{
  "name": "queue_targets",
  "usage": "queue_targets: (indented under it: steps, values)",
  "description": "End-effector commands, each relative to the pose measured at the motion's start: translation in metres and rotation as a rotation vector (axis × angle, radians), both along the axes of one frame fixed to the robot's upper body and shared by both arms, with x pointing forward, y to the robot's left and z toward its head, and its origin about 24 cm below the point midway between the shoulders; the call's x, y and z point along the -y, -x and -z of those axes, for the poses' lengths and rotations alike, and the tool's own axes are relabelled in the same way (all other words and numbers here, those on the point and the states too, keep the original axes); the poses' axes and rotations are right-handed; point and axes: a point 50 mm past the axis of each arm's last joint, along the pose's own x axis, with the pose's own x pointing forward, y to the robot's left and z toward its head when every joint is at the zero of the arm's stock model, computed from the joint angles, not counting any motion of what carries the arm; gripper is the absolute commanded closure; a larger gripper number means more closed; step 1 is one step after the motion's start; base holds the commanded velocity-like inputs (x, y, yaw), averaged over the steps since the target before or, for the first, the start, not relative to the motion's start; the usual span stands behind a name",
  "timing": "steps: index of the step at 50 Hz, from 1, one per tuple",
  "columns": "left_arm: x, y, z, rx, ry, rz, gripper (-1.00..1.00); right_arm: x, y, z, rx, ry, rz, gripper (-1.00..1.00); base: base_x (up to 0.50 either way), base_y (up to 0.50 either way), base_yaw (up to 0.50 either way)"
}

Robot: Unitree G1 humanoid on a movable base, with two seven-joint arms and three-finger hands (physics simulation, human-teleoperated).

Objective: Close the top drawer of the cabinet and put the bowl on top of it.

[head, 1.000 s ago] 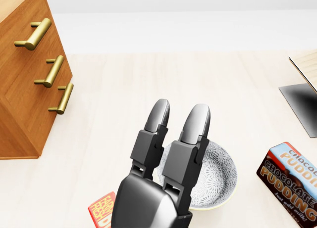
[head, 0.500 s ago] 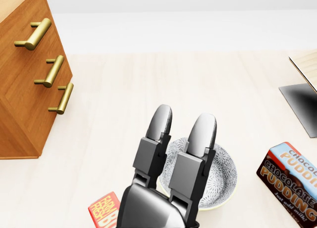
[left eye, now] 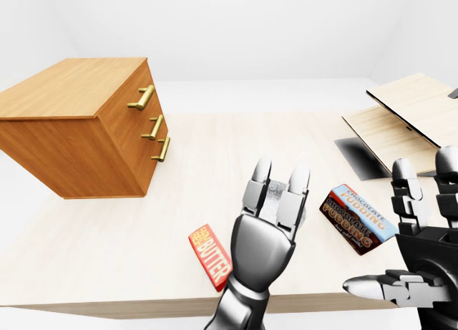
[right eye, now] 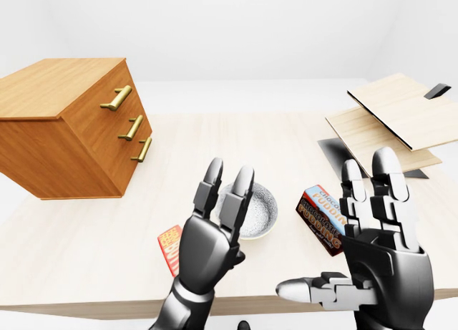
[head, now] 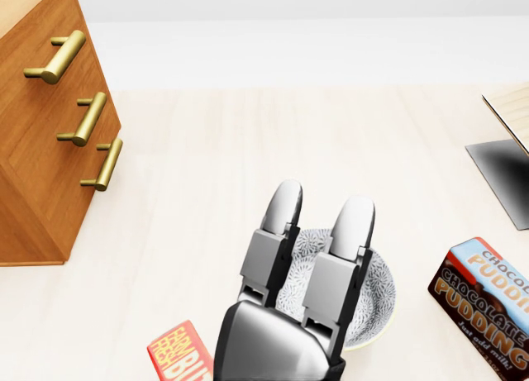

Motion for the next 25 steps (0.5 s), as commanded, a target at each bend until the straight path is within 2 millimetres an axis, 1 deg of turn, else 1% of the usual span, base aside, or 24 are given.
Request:
queue_targets:
  steps: [1,18,25]
  values:
    - [0.003,-0.014,0.011,-0.039,-0.050,-0.027,-1.00,0.000,0.001,0.000,0.004,-0.002,-0.004,-1.00,0.00,0.00,0.00]
    - [0.001,-0.027,0.032,-0.114,-0.095,-0.066,-1.00,-0.001,0.000,0.001,-0.005,-0.003,-0.010,-1.00,0.00,0.00,0.00]
    - [0.003,-0.028,0.037,-0.128,-0.112,-0.066,-1.00,-0.001,0.001,0.001,-0.002,-0.003,-0.010,-1.00,0.00,0.00,0.00]
